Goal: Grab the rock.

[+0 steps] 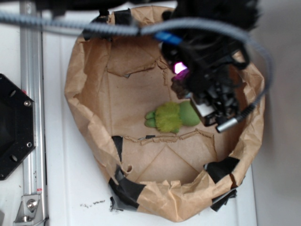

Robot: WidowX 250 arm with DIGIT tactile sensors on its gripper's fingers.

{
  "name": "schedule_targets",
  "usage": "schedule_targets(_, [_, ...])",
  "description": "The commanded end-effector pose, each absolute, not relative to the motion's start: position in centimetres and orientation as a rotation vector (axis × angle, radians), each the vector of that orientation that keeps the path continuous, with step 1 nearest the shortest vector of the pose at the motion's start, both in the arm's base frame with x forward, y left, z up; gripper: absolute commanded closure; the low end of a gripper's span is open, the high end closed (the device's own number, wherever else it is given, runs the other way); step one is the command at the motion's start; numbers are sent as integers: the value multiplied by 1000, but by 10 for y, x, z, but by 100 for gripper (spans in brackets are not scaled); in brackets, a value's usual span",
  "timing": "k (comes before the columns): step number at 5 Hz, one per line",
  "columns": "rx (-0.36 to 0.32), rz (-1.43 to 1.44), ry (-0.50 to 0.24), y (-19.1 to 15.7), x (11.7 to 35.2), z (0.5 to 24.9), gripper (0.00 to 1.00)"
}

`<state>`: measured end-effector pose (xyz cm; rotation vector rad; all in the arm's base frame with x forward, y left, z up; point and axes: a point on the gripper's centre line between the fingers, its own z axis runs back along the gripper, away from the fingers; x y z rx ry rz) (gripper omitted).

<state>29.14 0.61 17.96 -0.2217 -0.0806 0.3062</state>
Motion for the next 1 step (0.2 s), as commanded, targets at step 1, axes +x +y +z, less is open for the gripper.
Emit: schedule_targets(1, [-108,98,-172,12,263,175,100])
